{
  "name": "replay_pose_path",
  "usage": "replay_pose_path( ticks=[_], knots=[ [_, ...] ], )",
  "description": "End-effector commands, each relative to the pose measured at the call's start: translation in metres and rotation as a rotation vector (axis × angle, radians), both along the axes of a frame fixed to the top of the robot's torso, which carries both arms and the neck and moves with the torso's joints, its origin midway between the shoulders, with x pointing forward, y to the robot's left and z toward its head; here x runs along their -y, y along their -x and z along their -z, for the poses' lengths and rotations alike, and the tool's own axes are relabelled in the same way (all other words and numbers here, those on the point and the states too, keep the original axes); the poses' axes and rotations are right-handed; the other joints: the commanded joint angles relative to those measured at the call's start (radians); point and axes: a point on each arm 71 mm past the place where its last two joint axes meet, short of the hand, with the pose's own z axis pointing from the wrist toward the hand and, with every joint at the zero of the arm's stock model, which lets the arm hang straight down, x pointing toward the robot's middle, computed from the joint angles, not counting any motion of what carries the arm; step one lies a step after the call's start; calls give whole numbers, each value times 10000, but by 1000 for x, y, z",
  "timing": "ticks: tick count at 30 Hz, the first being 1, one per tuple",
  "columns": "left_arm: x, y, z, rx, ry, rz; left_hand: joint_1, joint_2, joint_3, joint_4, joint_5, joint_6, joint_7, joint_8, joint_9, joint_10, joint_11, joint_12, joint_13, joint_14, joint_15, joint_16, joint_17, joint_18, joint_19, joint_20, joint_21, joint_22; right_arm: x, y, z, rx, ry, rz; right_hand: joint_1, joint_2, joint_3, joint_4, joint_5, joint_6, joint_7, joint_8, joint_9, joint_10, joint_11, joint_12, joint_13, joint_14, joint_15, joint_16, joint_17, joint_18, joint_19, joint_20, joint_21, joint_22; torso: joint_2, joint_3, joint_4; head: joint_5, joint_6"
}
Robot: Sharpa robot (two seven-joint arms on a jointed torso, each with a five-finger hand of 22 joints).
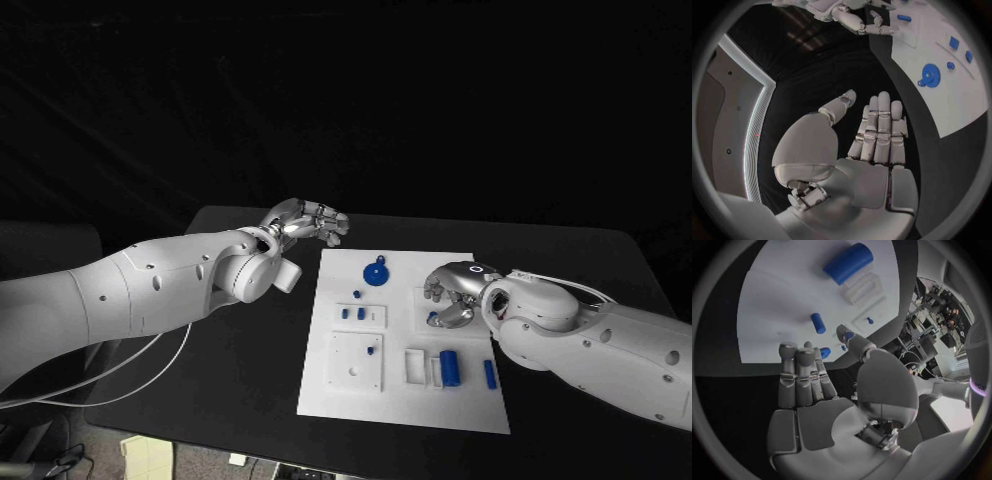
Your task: Assemble the parts on the task board
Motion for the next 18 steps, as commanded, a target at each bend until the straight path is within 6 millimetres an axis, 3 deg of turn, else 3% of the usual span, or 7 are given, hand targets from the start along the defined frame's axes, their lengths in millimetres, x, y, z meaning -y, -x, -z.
replay_pose_path(
  ticks=[1,8,14,18],
  knots=[
    [2,0,-1,22,129,124,-100,37,-60,14,30,-73,11,55,-13,-53,19,18,-12,62,11,-60,15,97,92,1,-62,11,-2,0,7,127,210,-190,89,-5,115,52,-54,47,15,58,14,25,-33,68,-22,-1,-38,53,-15,786,47,-43,-49,175,7,-2,17,11,-16],
    [0,0,-1,24,114,82,-120,42,-66,29,30,-79,13,57,-17,-58,21,18,-14,64,13,-79,36,95,94,3,-70,16,-3,2,16,264,87,-253,322,269,615,325,-54,386,176,302,103,450,-167,378,30,122,-168,120,-37,786,199,-49,20,187,1,-3,7,19,-34],
    [1,0,-1,24,122,104,-128,44,-68,36,31,-82,14,59,-19,-60,22,18,-15,65,14,-89,46,95,96,4,-74,19,-3,3,17,286,46,-273,359,343,743,347,-55,605,206,438,142,654,-240,531,46,219,-237,163,-47,786,292,-63,93,202,-1,-1,-1,13,-32],
    [1,0,-1,25,122,102,-134,49,-68,43,33,-83,14,60,-20,-62,23,17,-16,66,14,-97,55,95,97,4,-77,21,-3,3,19,279,294,-305,403,533,793,283,-55,856,178,579,185,933,-328,714,97,272,-320,176,-59,786,326,-69,139,208,-1,-1,-1,13,-32]
  ],
)
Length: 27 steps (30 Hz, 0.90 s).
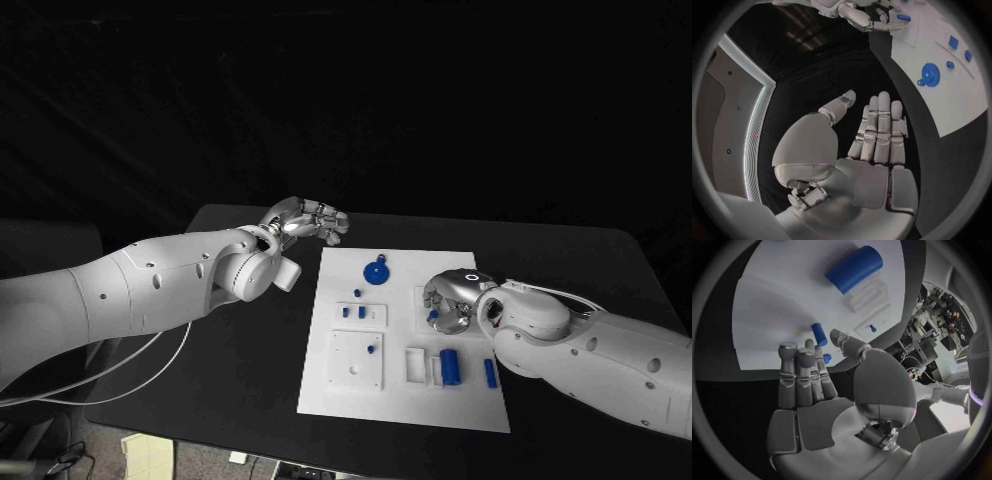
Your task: Assemble the parts on the task board
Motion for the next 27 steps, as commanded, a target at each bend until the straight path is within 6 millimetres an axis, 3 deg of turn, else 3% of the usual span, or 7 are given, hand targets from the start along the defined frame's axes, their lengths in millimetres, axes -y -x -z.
replay_pose_path(
  ticks=[1,9,22,27],
  knots=[
    [2,0,-1,27,127,125,-95,9,-44,19,33,-84,14,60,-12,-62,23,17,-11,66,14,-67,20,96,97,4,-39,12,-1,0,1,192,244,-242,-22,171,44,-44,-55,131,-8,70,16,174,-44,92,34,22,-83,59,-19,784,62,10,55,209,0,1,-4,-1,7],
    [2,0,-1,19,130,138,-104,19,-44,31,35,-86,15,64,-14,-63,23,19,-12,74,13,-78,37,97,100,4,-44,16,-3,2,6,187,344,-335,24,624,160,-388,-54,600,-115,282,60,630,-239,403,163,74,-274,53,-38,784,56,-20,142,216,1,8,-3,-8,-4],
    [2,0,-1,13,130,146,-110,20,-45,36,35,-88,15,65,-16,-65,24,18,-13,76,13,-85,46,97,102,4,-47,19,-5,3,8,360,189,-366,-6,703,236,-526,-54,732,-171,322,60,732,-291,489,213,97,-324,44,-46,784,59,-23,170,207,1,-3,-1,-25,-27],
    [2,0,-1,14,129,143,-120,26,-47,46,35,-92,16,66,-18,-69,26,17,-15,78,13,-94,57,97,104,4,-50,22,-7,5,6,656,-135,-317,22,1193,502,-530,-54,1110,-317,512,146,1074,-419,719,348,121,-447,33,-54,784,65,-27,192,207,3,0,0,-29,-28]
  ],
)
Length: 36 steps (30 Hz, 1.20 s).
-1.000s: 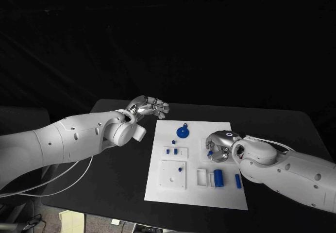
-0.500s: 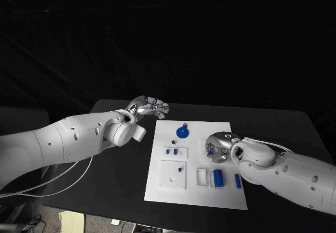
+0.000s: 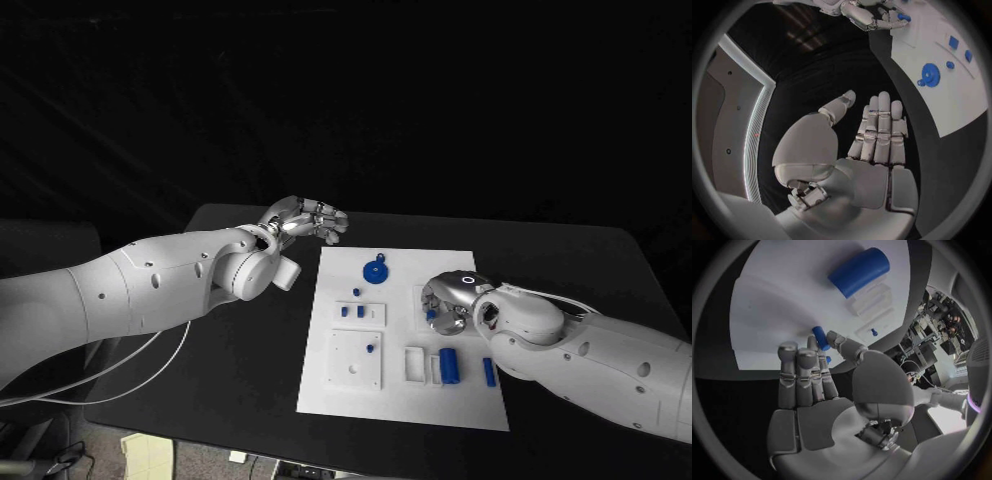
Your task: Assemble the parts on the task board
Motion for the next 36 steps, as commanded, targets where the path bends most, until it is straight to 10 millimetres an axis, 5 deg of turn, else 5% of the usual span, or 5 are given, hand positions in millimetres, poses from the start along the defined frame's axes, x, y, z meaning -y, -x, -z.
replay_pose_path(
  ticks=[1,21,29,36],
  knots=[
    [2,0,-1,25,126,135,-81,-12,-24,25,36,-57,-19,66,-10,-69,26,18,-14,78,13,-62,14,97,68,-31,-51,16,-4,2,-3,429,-333,-143,-1,227,135,-42,-53,195,-55,128,88,275,-63,160,150,-3,-135,33,-12,783,-13,-51,55,210,1,0,5,-12,-2],
    [2,-1,-2,115,175,27,-77,3,-15,35,59,-51,-24,82,-12,-59,20,26,-13,106,4,-83,61,103,86,-38,-59,29,-13,17,-29,891,-1481,-368,-173,232,463,-255,-53,454,-165,227,211,457,-192,380,397,132,-264,20,-24,783,108,-155,172,198,-4,-9,-2,-6,-9],
    [4,-1,-1,110,191,70,-82,10,-13,43,66,-53,-24,85,-14,-60,20,26,-14,109,4,-94,75,104,91,-39,-62,33,-43,32,-34,357,-2473,-1014,-188,211,515,-259,-52,478,-176,232,226,471,-204,401,428,149,-276,19,-22,783,125,-168,183,195,2,0,-4,58,-20],
    [7,-1,-1,102,216,111,-84,12,-13,45,69,-55,-24,86,-16,-61,20,26,-14,110,4,-100,82,104,92,-39,-64,35,-84,59,-19,-200,-2874,-1977,-196,229,533,-261,-52,471,-173,224,228,462,-204,401,437,151,-276,16,-23,783,128,-173,184,193,-1,-6,-5,98,-29]
  ],
)
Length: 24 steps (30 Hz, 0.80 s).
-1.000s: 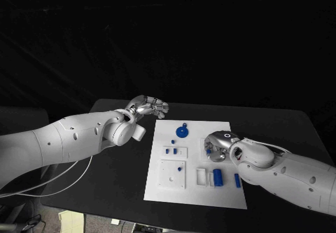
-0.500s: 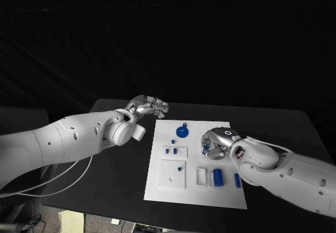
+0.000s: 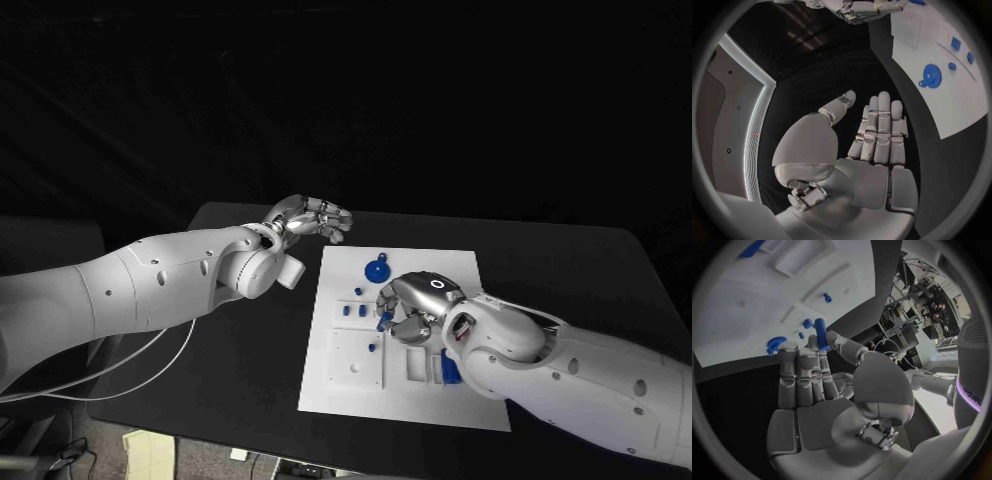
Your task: Assemble the parts on the task board
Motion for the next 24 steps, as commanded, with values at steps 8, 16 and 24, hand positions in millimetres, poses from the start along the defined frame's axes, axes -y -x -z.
replay_pose_path(
  ticks=[8,16,24],
  knots=[
    [6,-1,-1,77,166,128,-89,17,-14,51,71,-58,-23,49,-11,-63,21,26,-17,47,11,-70,27,106,58,-2,-68,13,-46,25,23,-552,57,-1143,-57,91,96,-19,-2,46,33,55,154,309,-133,66,25,-24,-82,13,-12,785,30,-74,43,185,12,4,49,45,2],
    [8,-1,-1,58,171,159,-90,11,-16,51,71,-59,-23,50,-12,-64,21,25,-18,47,11,-78,36,106,58,-3,-72,15,-51,25,31,-691,369,-1266,-82,128,99,-59,8,34,40,41,159,292,-128,66,42,-20,-78,7,-13,785,38,-81,49,185,6,-10,34,98,-10],
    [6,-1,-1,34,153,131,-79,19,-9,47,72,-60,-24,54,-14,-66,20,25,-19,49,10,-90,49,107,59,-4,-77,19,-51,26,42,-802,813,-1320,-115,157,87,-108,8,33,43,30,166,281,-125,70,63,-16,-74,0,-15,785,54,-88,70,193,6,8,22,210,-103]
  ],
)
